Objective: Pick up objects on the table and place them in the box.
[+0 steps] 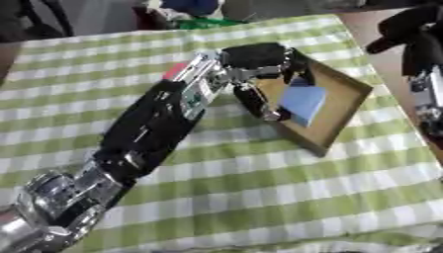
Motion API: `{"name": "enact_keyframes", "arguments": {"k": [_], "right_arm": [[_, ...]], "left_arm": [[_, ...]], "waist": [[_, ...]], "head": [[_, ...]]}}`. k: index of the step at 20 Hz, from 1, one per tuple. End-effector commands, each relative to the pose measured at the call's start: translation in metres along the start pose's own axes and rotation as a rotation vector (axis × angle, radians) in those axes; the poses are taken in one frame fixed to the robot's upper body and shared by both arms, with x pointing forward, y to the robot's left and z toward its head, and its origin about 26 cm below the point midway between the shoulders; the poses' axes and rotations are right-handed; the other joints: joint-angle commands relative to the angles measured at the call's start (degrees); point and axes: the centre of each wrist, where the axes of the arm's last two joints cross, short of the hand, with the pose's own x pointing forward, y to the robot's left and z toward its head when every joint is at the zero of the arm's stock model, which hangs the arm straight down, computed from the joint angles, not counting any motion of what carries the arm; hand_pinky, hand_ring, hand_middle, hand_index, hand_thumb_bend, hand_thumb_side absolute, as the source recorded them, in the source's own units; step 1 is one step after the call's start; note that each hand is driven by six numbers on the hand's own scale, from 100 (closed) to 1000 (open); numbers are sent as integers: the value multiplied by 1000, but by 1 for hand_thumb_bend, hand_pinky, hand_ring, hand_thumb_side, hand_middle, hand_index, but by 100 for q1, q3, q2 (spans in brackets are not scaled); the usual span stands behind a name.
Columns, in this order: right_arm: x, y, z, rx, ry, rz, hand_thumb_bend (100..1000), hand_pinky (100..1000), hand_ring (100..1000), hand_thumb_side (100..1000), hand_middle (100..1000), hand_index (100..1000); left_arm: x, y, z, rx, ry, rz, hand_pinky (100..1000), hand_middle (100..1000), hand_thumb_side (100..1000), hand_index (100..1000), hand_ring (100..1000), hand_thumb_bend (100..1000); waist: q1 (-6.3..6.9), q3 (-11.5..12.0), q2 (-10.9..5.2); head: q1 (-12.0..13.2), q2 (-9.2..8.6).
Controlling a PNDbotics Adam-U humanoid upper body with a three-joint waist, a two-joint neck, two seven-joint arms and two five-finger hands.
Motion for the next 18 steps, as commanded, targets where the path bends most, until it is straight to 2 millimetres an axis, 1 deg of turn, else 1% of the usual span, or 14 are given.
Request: {"name": "enact_keyframes", "arguments": {"k": [1,5,8,11,13,18], "right_arm": [[8,-1,-6,13,-37,3,100,829,596,506,634,908],[8,-1,-6,13,-37,5,100,830,595,506,633,907],[8,-1,-6,8,-39,9,100,831,594,505,632,907],[8,-1,-7,7,-42,11,100,830,594,505,632,906],[8,0,-7,9,-43,11,100,830,594,505,632,906],[8,1,-7,13,-40,6,100,828,594,505,632,907]], "left_arm": [[4,8,-7,20,-20,-19,625,486,167,683,575,297],[6,7,-9,36,-20,-19,630,501,166,696,589,296],[8,12,-9,83,-4,-41,635,520,170,711,606,311],[10,11,-11,106,-5,-52,646,553,181,742,632,341],[10,8,-12,96,-14,-51,660,590,189,776,660,362],[8,3,-12,41,-35,-40,681,629,202,800,690,402]], "waist": [[-26,-14,-61],[-9,-40,-42],[-3,-55,-34],[4,-72,-30],[6,-85,-28],[2,-88,-40]], "head": [[23,29],[33,29],[36,29],[44,29],[42,29],[43,29]]}}
